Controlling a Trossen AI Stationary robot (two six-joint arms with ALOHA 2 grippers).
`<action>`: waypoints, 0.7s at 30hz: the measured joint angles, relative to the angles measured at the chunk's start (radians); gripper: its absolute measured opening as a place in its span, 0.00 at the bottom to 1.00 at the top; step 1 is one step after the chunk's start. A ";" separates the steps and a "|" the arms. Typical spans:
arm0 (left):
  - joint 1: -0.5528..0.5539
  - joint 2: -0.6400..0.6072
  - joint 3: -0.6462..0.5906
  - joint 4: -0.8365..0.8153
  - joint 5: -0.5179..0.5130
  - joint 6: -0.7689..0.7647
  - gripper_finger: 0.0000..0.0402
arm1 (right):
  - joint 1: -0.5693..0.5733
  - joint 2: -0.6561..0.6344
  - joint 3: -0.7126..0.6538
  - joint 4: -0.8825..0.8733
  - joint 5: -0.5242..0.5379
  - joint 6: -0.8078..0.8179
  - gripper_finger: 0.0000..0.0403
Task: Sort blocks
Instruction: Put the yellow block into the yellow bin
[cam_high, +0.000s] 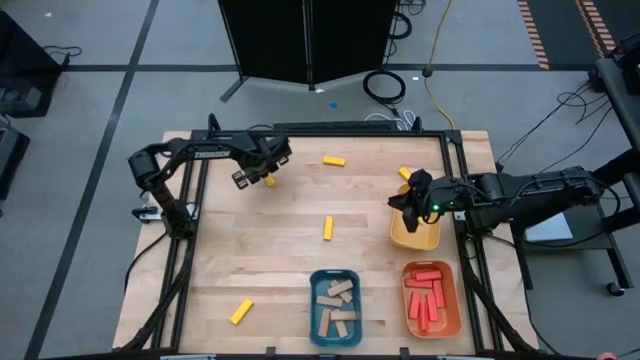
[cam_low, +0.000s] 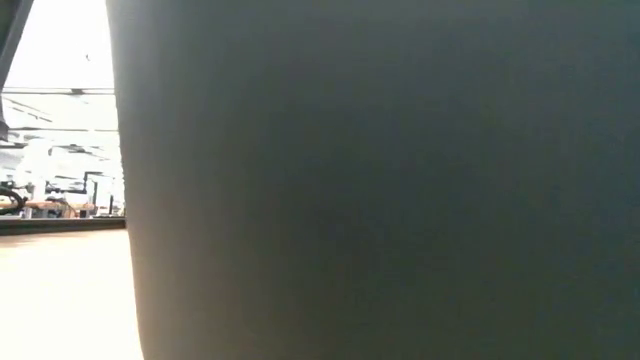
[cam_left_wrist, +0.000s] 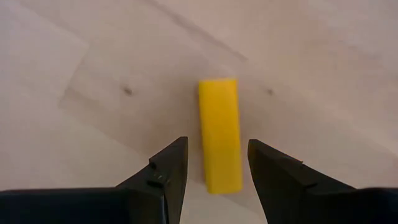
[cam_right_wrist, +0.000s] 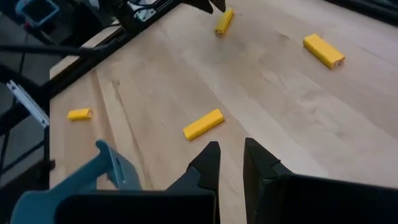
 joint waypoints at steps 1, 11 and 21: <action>-0.005 0.014 0.000 0.001 0.004 -0.014 0.41 | 0.000 0.000 0.000 0.000 -0.007 -0.017 0.00; -0.017 0.173 0.012 0.085 0.077 -0.040 0.41 | 0.000 0.000 0.000 -0.001 -0.136 -0.106 0.00; -0.037 0.151 0.033 0.059 0.034 0.036 0.24 | 0.000 -0.009 0.000 -0.032 -0.156 -0.179 0.00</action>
